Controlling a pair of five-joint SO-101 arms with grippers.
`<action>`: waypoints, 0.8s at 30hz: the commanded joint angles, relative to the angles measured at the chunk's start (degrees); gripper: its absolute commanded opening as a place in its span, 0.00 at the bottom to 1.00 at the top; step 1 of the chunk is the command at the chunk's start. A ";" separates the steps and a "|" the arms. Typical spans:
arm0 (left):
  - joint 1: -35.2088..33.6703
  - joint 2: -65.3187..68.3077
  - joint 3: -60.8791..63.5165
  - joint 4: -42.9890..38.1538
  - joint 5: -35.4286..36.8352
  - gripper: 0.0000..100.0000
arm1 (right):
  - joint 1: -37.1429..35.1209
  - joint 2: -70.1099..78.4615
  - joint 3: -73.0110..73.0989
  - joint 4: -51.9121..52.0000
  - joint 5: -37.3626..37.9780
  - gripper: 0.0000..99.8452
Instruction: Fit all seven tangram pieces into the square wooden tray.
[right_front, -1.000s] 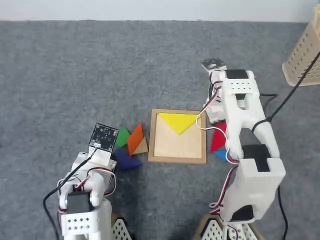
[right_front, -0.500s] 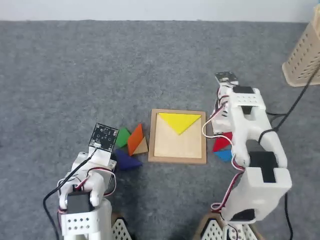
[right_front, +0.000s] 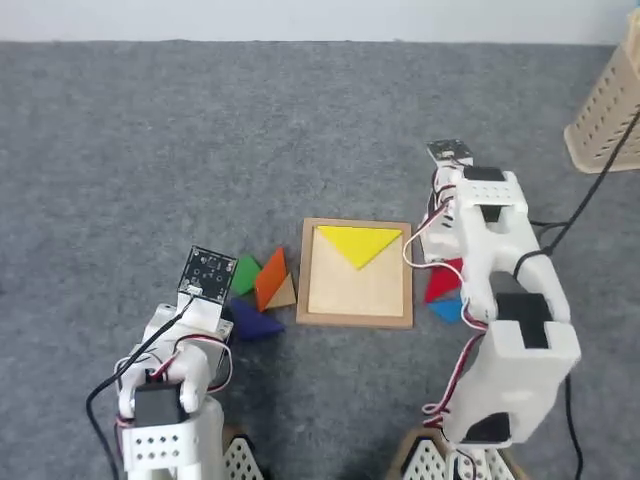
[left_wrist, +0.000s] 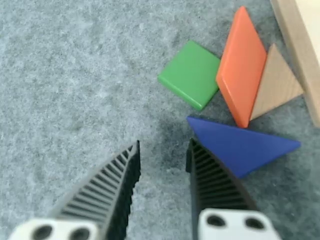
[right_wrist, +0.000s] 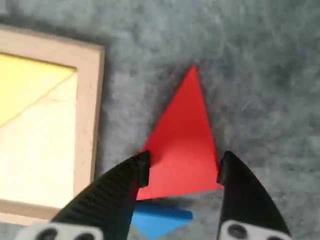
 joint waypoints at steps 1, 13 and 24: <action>0.18 -1.05 -0.31 0.26 -0.09 0.15 | 1.19 2.95 -1.32 1.10 0.97 0.24; 0.18 -1.05 -0.31 0.26 -0.09 0.15 | 2.33 -11.03 -0.09 0.22 -1.49 0.24; 0.18 -1.05 -0.31 0.26 -0.09 0.15 | 0.40 -11.82 10.11 -5.49 -4.13 0.38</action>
